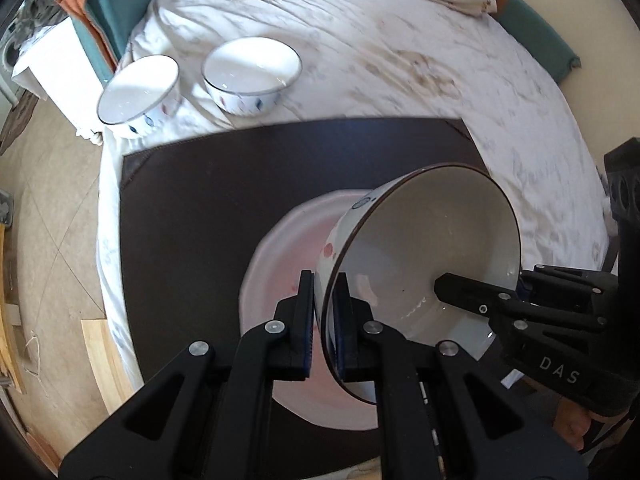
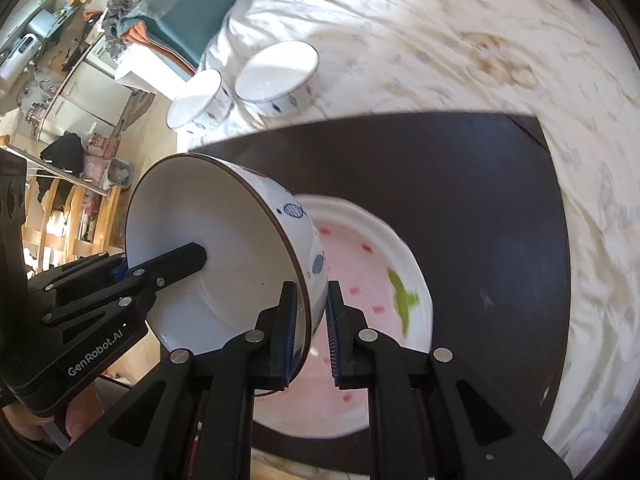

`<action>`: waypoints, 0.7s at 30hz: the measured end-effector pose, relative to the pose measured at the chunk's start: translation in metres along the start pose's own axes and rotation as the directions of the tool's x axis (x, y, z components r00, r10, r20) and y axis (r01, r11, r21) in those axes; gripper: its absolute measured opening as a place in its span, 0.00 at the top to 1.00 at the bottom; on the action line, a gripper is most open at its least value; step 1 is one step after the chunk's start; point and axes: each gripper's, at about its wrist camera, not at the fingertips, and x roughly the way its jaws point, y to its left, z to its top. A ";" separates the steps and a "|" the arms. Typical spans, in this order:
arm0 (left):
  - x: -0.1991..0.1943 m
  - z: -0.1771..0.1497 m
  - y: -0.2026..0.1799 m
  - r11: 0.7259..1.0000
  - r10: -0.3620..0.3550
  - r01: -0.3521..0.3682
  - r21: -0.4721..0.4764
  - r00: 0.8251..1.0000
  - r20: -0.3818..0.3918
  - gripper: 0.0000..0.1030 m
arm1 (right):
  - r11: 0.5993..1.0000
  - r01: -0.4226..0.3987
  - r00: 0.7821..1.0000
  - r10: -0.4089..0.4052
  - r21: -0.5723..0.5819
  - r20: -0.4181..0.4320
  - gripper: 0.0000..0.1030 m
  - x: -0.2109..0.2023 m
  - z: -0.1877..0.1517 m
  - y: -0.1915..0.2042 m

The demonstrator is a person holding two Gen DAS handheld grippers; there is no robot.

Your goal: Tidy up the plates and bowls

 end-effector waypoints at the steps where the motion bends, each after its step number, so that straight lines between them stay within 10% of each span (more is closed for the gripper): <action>1: 0.003 -0.004 -0.003 1.000 0.000 0.000 0.006 1.000 -0.008 0.94 | 1.000 0.001 1.000 -0.001 0.007 -0.007 0.85 0.001 -0.004 -0.003; 21: 0.045 -0.021 -0.015 1.000 0.017 -0.016 0.015 0.992 -0.121 0.94 | 0.997 0.011 0.992 -0.001 0.079 -0.130 0.84 0.031 -0.040 -0.036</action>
